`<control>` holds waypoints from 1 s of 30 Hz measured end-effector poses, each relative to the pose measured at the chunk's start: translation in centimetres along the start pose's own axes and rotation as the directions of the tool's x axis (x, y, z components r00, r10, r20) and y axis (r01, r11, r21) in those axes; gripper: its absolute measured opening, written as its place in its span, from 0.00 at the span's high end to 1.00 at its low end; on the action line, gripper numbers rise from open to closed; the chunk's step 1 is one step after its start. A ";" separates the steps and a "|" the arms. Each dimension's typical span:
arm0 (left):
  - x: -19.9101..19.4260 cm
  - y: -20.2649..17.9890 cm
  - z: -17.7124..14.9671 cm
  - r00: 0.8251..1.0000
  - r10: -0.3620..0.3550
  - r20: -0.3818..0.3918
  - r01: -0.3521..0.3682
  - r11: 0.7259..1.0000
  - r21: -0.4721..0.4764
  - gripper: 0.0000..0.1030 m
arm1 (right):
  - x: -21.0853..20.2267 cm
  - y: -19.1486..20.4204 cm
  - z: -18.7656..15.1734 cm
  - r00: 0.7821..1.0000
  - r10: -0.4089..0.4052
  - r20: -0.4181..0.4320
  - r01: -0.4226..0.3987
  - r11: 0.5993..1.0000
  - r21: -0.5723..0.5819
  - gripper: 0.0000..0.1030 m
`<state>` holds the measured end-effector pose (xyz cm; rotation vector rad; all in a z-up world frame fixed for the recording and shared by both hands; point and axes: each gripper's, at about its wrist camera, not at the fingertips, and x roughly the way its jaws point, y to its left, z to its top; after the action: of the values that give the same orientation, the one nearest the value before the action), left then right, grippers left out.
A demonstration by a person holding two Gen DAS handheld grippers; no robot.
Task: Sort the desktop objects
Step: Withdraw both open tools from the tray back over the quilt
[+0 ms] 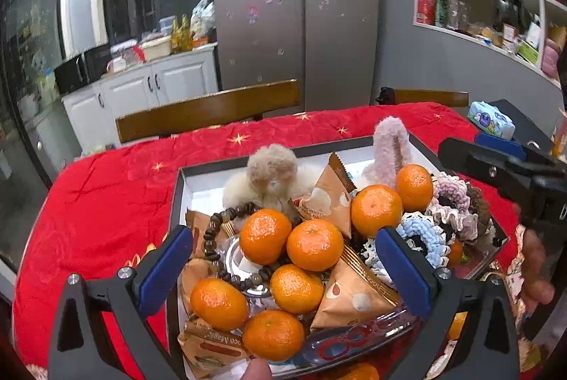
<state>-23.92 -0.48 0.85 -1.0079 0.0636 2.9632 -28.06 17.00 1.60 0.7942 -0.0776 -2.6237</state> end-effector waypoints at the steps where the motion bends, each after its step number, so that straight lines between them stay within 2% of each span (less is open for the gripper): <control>1: 0.1 -0.2 0.0 1.000 0.006 0.002 -0.006 1.000 0.016 0.00 | 0.0 0.0 0.0 1.000 0.000 0.001 0.000 1.000 0.001 0.00; 5: -0.3 -0.1 0.2 1.000 0.009 0.022 -0.010 1.000 0.020 0.00 | -0.3 0.0 0.1 1.000 0.005 0.007 -0.005 1.000 -0.001 0.00; 9: -2.1 0.3 1.0 0.999 -0.015 0.040 0.015 1.000 -0.017 0.00 | -1.5 0.1 0.6 1.000 0.013 0.027 -0.013 1.000 -0.002 0.00; 16: -6.7 0.3 1.8 0.996 -0.024 0.085 0.026 0.999 -0.026 0.00 | -6.2 0.6 2.0 0.993 0.014 0.116 -0.015 1.000 0.000 0.00; 21: -10.5 0.3 0.9 0.993 -0.001 0.115 0.002 1.000 -0.013 0.00 | -9.5 1.2 2.3 0.988 0.016 0.152 -0.016 1.000 -0.003 0.00; 30: -15.7 0.4 -2.2 0.990 0.029 0.138 -0.027 0.999 -0.019 0.00 | -12.7 3.1 -0.5 0.986 -0.002 0.169 0.012 0.998 -0.058 0.00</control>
<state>-10.12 -0.97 8.72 -0.8070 0.0518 3.0545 -17.01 19.10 8.28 0.5515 -0.0442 -2.6820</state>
